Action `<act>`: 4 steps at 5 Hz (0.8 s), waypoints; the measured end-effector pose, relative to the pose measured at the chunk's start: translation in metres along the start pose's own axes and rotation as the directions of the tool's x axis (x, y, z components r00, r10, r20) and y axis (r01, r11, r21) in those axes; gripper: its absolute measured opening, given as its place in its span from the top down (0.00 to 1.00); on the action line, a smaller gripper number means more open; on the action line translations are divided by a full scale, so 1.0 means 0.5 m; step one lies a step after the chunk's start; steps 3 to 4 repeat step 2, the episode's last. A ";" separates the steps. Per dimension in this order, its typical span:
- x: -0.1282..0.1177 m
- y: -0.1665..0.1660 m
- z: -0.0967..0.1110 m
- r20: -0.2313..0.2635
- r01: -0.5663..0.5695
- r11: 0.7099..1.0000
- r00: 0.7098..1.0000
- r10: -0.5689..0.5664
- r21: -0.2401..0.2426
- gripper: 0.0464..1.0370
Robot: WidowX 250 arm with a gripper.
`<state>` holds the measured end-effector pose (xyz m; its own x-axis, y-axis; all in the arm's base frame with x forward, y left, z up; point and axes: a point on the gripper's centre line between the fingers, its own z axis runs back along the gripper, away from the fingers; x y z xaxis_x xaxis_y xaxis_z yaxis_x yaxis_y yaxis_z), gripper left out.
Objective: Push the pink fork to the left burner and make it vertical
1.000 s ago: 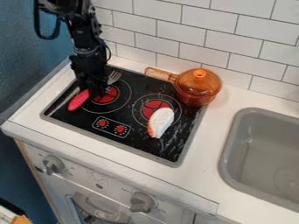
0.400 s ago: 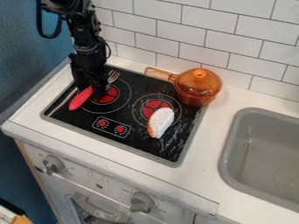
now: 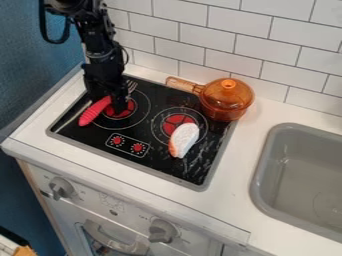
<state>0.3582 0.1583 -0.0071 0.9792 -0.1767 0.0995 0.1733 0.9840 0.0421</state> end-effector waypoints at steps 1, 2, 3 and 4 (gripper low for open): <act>0.008 0.006 0.073 0.092 -0.043 0.999 0.995 0.042 0.006 0.04; -0.002 0.011 0.093 0.110 -0.047 0.999 0.993 0.045 0.020 0.04; -0.002 0.011 0.093 0.110 -0.047 0.999 0.993 0.045 0.020 0.04; -0.002 0.011 0.093 0.110 -0.047 0.999 0.993 0.045 0.020 0.04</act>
